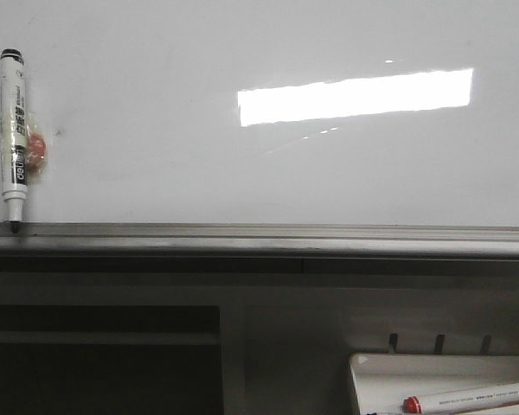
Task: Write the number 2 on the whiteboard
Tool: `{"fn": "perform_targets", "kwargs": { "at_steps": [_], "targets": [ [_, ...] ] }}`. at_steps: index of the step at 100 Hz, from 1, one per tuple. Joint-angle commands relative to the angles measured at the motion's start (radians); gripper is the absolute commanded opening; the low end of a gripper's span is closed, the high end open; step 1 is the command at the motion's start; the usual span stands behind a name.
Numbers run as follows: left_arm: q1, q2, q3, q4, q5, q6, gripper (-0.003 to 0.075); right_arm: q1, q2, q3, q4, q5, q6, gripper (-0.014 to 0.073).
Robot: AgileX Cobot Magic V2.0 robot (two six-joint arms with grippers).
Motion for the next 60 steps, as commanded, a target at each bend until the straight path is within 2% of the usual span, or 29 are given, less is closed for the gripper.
{"fn": "perform_targets", "kwargs": {
  "at_steps": [1, 60],
  "targets": [
    [-0.005, -0.028, 0.012, -0.009, -0.06, -0.009, -0.002, -0.007, -0.02, 0.025, -0.006, -0.014, -0.004, -0.0061],
    [-0.005, -0.028, 0.012, 0.01, -0.058, -0.009, -0.002, -0.007, -0.02, 0.025, -0.006, -0.014, -0.004, -0.0061]
  ]
}}
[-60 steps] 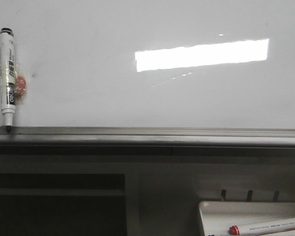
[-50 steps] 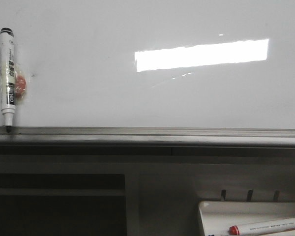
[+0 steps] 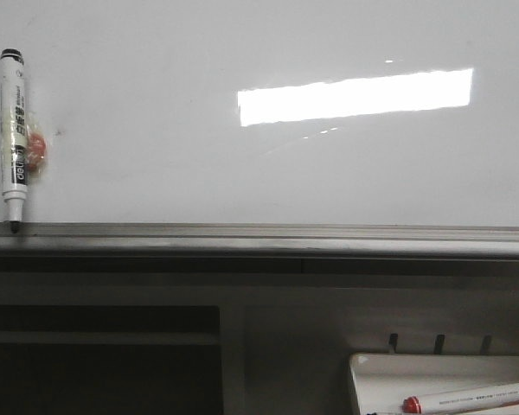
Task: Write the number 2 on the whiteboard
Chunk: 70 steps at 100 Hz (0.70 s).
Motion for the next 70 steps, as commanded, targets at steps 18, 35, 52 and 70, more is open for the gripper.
{"fn": "perform_targets", "kwargs": {
  "at_steps": [18, 35, 52, 70],
  "targets": [
    [-0.005, -0.028, 0.012, 0.01, -0.058, -0.009, -0.002, -0.007, -0.02, 0.025, -0.006, -0.015, -0.004, -0.0061],
    [-0.005, -0.028, 0.012, 0.013, -0.113, -0.009, -0.002, -0.007, -0.02, 0.025, -0.006, -0.095, -0.004, -0.0061],
    [-0.005, -0.028, 0.012, 0.013, -0.315, -0.009, -0.002, -0.007, -0.02, 0.025, -0.006, -0.278, -0.004, -0.0061],
    [-0.005, -0.028, 0.012, 0.013, -0.403, -0.009, -0.002, -0.007, -0.02, 0.025, -0.006, -0.325, -0.004, -0.0061]
  ]
}}
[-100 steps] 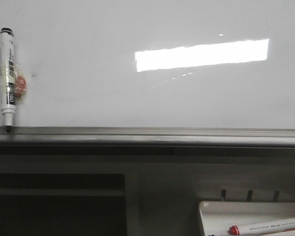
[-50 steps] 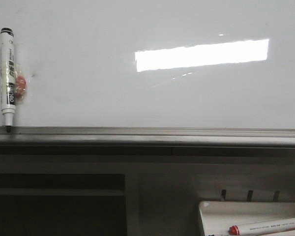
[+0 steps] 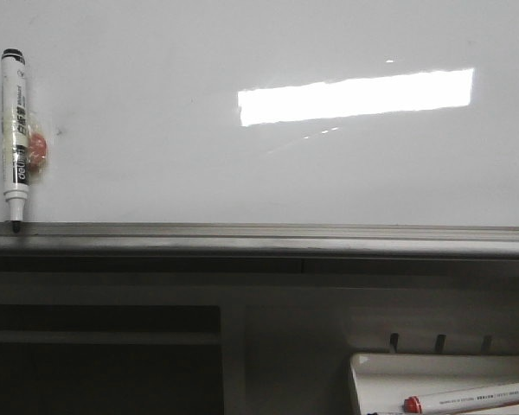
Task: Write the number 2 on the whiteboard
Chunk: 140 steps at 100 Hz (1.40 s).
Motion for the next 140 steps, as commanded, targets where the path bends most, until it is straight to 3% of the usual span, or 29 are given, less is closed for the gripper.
{"fn": "perform_targets", "kwargs": {
  "at_steps": [1, 21, 40, 55, 73, 78, 91, 105, 126, 133, 140],
  "targets": [
    [-0.005, -0.028, 0.012, -0.001, -0.115, -0.009, -0.002, -0.007, -0.02, 0.025, -0.006, -0.111, -0.004, -0.0061],
    [-0.005, -0.028, 0.012, -0.001, -0.184, -0.009, -0.002, -0.007, -0.02, 0.025, 0.217, -0.312, -0.004, -0.0061],
    [-0.005, -0.028, 0.012, -0.001, -0.215, -0.009, -0.002, -0.007, -0.02, 0.025, 0.223, -0.359, -0.004, -0.0061],
    [-0.005, -0.026, 0.012, -0.001, -0.21, -0.009, -0.002, -0.007, -0.02, 0.025, 0.225, -0.227, -0.001, -0.0061],
    [-0.005, -0.001, -0.008, -0.064, -0.176, -0.011, -0.0021, -0.002, -0.007, -0.014, 0.269, -0.172, 0.099, -0.0061],
    [-0.005, 0.02, -0.047, -0.061, -0.11, -0.011, -0.0021, 0.01, 0.007, -0.044, 0.271, -0.126, 0.151, -0.0061],
    [-0.005, 0.093, -0.198, -0.051, 0.086, -0.009, -0.0021, 0.05, 0.075, -0.16, 0.251, 0.08, 0.145, -0.0061],
    [-0.005, 0.2, -0.355, 0.01, 0.211, 0.0, -0.002, 0.068, 0.21, -0.304, 0.16, 0.415, -0.028, -0.0061],
    [-0.005, 0.279, -0.483, 0.019, 0.384, 0.0, -0.0019, 0.085, 0.283, -0.36, 0.238, 0.432, -0.028, -0.0061],
    [-0.007, 0.287, -0.485, 0.019, 0.383, 0.0, 0.0027, 0.085, 0.283, -0.36, 0.24, 0.438, -0.028, -0.006],
    [-0.007, 0.287, -0.485, 0.017, 0.386, 0.0, 0.0158, 0.085, 0.283, -0.36, 0.24, 0.456, -0.028, -0.006]
  ]
}}
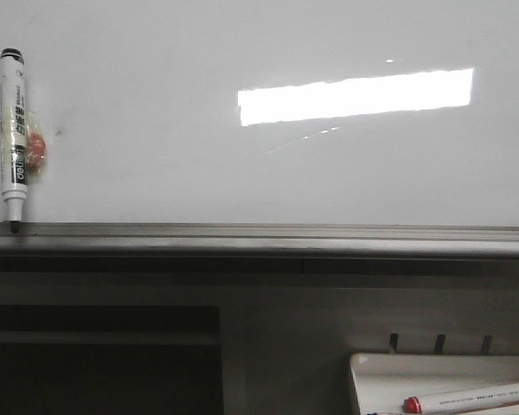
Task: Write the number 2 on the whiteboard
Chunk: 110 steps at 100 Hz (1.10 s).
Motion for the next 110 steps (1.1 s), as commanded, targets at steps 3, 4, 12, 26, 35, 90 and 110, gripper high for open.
{"fn": "perform_targets", "kwargs": {
  "at_steps": [3, 4, 12, 26, 35, 90, 110],
  "targets": [
    [-0.007, 0.02, -0.036, 0.003, -0.055, 0.0, 0.0247, 0.002, 0.019, -0.035, 0.021, -0.04, -0.013, -0.006],
    [-0.007, 0.02, -0.036, 0.003, -0.057, 0.0, 0.0266, 0.002, 0.019, -0.035, 0.019, -0.04, -0.013, -0.006],
    [-0.005, 0.02, -0.036, -0.002, -0.101, 0.0, 0.047, 0.007, 0.019, -0.035, 0.021, -0.045, -0.013, -0.006],
    [-0.005, 0.02, -0.002, -0.015, -0.295, 0.0, 0.0542, 0.045, 0.019, -0.032, 0.021, -0.069, -0.013, -0.006],
    [-0.008, 0.02, 0.034, -0.029, -0.443, 0.0, 0.0505, 0.09, 0.019, -0.016, 0.022, -0.073, -0.013, -0.0061],
    [-0.185, 0.127, 0.128, -0.326, -0.483, 0.0, 0.041, 0.166, 0.019, -0.012, 0.028, -0.109, -0.013, -0.006],
    [-0.433, 0.198, 0.13, -0.21, -0.542, 0.0, 0.041, 0.168, 0.019, -0.012, 0.028, -0.117, -0.013, -0.0061]
  ]
}}
